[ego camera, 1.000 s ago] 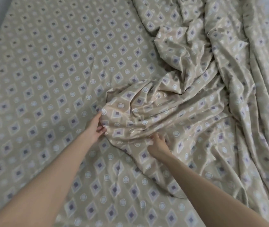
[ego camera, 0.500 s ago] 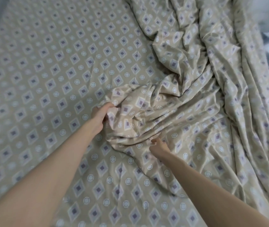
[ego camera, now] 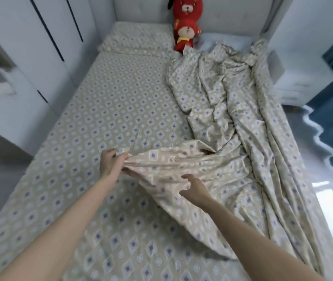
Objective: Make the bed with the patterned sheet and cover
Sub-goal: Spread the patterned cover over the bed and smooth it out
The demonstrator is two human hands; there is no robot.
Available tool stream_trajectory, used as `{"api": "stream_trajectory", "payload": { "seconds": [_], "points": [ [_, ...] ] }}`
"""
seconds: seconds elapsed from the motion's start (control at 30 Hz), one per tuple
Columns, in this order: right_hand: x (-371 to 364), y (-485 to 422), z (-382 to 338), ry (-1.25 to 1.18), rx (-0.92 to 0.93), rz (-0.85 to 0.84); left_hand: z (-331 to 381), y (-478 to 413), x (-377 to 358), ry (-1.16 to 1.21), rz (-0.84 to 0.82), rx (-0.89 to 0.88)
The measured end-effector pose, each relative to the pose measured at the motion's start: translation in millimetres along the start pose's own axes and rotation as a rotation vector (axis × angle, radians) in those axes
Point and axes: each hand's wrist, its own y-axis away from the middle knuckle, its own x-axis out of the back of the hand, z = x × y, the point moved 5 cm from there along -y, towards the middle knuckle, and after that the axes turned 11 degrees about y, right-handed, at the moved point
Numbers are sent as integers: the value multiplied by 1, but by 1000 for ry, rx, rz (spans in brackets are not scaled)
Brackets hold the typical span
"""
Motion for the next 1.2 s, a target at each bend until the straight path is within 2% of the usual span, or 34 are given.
{"api": "stream_trajectory", "payload": {
  "seconds": [0.1,0.17,0.4,0.57,0.77,0.87,1.0,1.13,1.2],
  "points": [
    [-1,25,-27,68,104,-119,35,25,31,-139,16,-150],
    [-7,39,-43,89,159,-163,53,40,44,-209,-16,-179],
    [-27,62,-88,106,237,-84,84,47,79,-257,-118,-107],
    [-35,64,-119,190,157,45,81,16,98,-195,-311,-28],
    [-66,75,-168,135,-26,212,74,-21,131,-265,-523,3],
    [-74,87,-178,56,-149,322,83,-28,158,-241,-632,101],
    [-74,106,-189,-84,-232,449,78,-31,191,-572,-852,211],
    [-77,115,-198,-175,-260,550,83,-33,200,-518,-872,200],
    [-87,117,-202,-154,-294,481,90,-28,206,-457,-883,235]
  ]
}}
